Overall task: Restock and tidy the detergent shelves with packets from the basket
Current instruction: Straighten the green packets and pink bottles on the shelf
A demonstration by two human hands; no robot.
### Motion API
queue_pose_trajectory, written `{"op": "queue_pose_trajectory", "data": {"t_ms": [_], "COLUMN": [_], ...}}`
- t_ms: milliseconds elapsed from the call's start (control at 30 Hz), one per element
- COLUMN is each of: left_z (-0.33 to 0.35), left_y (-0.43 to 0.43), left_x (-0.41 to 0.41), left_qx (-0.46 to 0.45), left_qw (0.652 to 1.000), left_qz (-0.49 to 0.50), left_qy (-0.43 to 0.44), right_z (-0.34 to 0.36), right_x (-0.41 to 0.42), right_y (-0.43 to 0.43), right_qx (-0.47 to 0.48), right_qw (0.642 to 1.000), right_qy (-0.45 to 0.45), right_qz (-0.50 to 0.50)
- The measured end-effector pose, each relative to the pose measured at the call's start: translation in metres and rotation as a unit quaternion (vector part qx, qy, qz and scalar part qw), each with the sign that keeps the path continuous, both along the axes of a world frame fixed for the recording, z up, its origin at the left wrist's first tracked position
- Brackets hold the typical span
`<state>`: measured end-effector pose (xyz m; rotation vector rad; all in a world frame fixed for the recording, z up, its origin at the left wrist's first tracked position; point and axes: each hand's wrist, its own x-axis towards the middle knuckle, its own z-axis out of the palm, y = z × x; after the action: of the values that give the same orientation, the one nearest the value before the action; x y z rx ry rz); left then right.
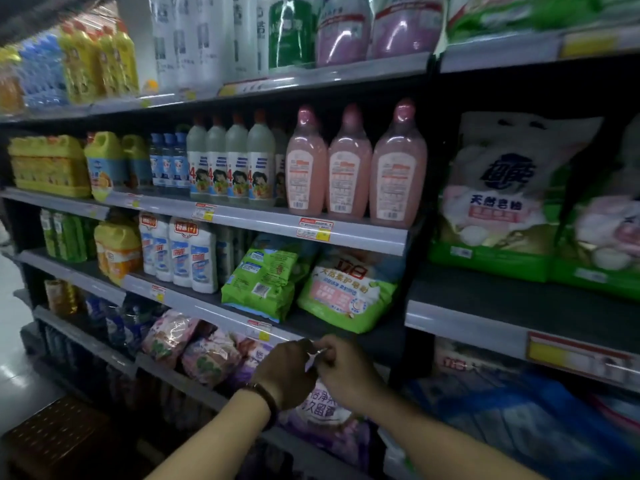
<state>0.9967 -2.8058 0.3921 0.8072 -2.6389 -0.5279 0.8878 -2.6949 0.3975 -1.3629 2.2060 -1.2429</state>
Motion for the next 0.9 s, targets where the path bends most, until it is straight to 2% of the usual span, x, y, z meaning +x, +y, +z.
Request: {"op": "queue_pose_trajectory", "data": {"t_ms": [133, 267, 433, 500, 600, 733, 800, 900], "left_z": [-0.005, -0.009, -0.037, -0.05, -0.068, -0.082, -0.087, -0.099], "left_y": [0.069, 0.147, 0.249, 0.287, 0.329, 0.372, 0.389, 0.41], "left_x": [-0.006, -0.021, -0.053, -0.064, -0.084, -0.12, -0.141, -0.176], "left_qx": [0.031, 0.039, 0.048, 0.053, 0.074, 0.066, 0.058, 0.051], "left_qw": [0.998, 0.993, 0.981, 0.972, 0.963, 0.956, 0.952, 0.94], "left_qz": [-0.038, -0.109, -0.186, -0.226, -0.252, -0.285, -0.3, -0.337], "left_qy": [-0.035, -0.005, -0.025, -0.038, -0.056, -0.037, -0.028, -0.025], "right_z": [-0.031, -0.046, -0.082, -0.11, -0.136, -0.162, -0.161, -0.165], "right_x": [-0.014, -0.029, -0.045, -0.054, -0.067, -0.101, -0.114, -0.143], "right_y": [0.079, 0.169, 0.289, 0.338, 0.406, 0.473, 0.495, 0.516], "right_qx": [-0.001, -0.02, -0.039, -0.062, -0.027, -0.043, -0.074, -0.13], "right_qw": [0.998, 0.992, 0.976, 0.959, 0.941, 0.908, 0.88, 0.825], "right_qy": [-0.038, -0.049, -0.093, -0.114, -0.094, -0.06, -0.09, -0.181], "right_qz": [-0.056, -0.116, -0.193, -0.252, -0.325, -0.413, -0.46, -0.519]}}
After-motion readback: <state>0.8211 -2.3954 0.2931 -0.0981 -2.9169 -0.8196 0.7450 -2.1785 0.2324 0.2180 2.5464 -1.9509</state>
